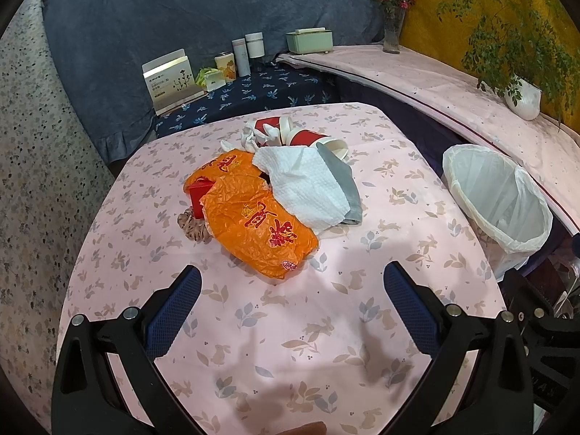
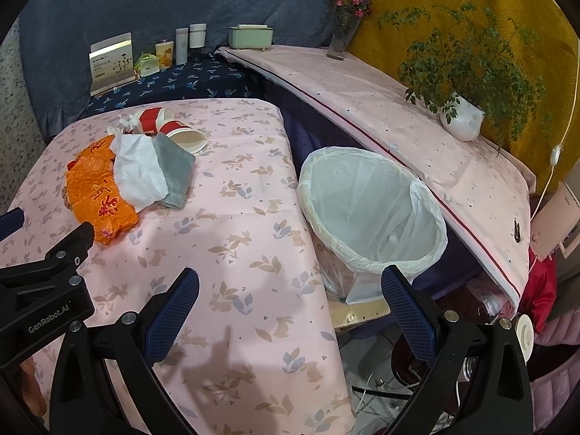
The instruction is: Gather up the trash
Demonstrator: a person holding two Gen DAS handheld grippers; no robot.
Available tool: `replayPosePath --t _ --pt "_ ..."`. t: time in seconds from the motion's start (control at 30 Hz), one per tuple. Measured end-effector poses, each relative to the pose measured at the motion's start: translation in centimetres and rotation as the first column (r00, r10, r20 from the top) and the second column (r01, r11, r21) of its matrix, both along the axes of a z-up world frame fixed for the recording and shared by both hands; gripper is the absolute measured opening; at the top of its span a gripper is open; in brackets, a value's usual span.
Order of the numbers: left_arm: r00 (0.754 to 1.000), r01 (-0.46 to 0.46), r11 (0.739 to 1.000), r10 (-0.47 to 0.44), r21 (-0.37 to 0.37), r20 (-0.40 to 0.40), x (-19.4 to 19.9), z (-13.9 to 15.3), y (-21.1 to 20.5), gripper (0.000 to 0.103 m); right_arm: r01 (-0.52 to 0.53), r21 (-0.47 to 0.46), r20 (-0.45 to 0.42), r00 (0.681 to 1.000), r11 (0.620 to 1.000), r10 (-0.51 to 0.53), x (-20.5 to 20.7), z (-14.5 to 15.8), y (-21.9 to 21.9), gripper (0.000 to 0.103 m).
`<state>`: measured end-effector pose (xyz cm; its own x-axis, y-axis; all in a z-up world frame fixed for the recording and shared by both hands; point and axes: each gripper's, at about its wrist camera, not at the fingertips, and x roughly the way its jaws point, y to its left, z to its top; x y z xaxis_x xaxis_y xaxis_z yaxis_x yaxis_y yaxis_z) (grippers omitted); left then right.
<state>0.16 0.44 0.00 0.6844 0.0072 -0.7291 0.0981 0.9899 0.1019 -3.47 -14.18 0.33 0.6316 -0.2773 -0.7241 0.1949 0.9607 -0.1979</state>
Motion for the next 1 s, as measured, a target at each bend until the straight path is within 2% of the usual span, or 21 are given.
replayPosePath --t 0.17,0.4,1.0 --pt "1.000 0.003 1.000 -0.003 -0.004 -0.007 0.00 -0.08 -0.16 0.096 0.012 0.033 0.024 1.000 0.999 -0.013 0.10 0.06 -0.34 0.096" --pt "1.000 0.024 1.000 -0.024 -0.011 -0.010 -0.08 -0.27 -0.36 0.096 0.008 -0.003 0.087 0.996 1.000 -0.008 -0.09 0.45 -0.03 0.096" --pt "0.999 0.025 0.999 -0.026 -0.031 -0.022 0.46 -0.66 0.24 0.096 0.016 0.010 0.044 0.999 1.000 -0.017 0.65 0.37 0.07 0.096"
